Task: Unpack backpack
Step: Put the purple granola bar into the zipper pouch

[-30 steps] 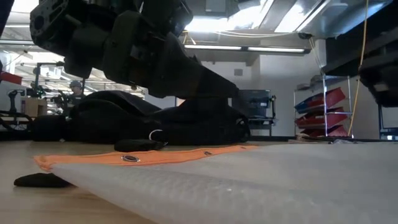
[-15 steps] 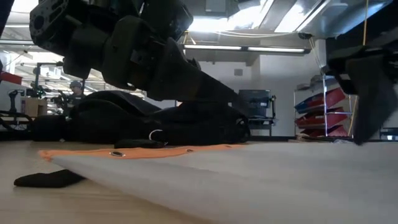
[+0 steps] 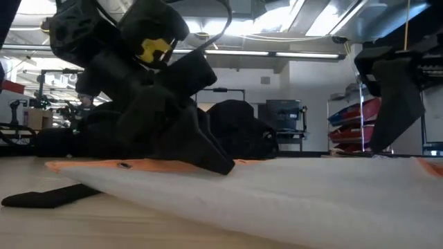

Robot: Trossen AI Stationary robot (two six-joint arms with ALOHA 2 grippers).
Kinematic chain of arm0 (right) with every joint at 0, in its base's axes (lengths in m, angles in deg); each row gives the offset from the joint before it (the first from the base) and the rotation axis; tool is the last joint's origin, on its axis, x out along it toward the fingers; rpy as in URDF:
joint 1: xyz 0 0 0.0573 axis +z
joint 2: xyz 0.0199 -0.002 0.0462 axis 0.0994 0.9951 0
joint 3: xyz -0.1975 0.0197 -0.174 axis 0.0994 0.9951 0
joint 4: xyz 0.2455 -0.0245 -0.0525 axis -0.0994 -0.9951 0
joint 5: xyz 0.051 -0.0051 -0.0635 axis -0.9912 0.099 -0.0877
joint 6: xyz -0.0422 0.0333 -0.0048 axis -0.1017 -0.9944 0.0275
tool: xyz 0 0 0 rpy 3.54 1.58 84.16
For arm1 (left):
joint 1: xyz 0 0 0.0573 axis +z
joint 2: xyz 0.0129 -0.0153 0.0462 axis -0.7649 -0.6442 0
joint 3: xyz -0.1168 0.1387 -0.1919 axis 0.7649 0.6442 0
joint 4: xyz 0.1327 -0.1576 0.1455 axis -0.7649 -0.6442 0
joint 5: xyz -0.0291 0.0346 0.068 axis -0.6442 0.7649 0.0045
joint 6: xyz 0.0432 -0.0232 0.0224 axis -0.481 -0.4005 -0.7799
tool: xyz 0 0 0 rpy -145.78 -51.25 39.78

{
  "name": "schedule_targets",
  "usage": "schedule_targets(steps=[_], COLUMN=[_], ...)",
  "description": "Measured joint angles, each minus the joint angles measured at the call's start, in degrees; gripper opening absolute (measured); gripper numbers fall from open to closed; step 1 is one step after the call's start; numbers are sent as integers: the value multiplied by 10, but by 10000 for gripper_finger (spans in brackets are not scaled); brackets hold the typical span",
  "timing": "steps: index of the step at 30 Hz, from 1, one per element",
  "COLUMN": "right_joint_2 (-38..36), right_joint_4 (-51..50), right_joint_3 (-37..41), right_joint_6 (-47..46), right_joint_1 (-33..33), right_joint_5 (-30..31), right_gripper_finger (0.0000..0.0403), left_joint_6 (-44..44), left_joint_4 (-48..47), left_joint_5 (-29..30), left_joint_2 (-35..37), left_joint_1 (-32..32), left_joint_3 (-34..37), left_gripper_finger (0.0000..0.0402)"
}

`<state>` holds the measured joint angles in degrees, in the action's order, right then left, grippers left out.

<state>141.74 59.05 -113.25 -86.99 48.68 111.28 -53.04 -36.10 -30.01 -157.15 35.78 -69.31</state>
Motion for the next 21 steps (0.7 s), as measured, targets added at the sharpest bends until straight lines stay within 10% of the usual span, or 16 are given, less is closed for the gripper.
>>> schedule_targets(steps=[21], right_joint_2=[0], right_joint_4=[-5], right_joint_3=[0], right_joint_6=[59], right_joint_1=[-33], right_joint_5=[10], right_gripper_finger=[269], left_joint_6=[12], left_joint_4=[9], left_joint_5=[0], left_joint_2=[0], left_joint_1=[7], left_joint_3=[0], left_gripper_finger=[177])
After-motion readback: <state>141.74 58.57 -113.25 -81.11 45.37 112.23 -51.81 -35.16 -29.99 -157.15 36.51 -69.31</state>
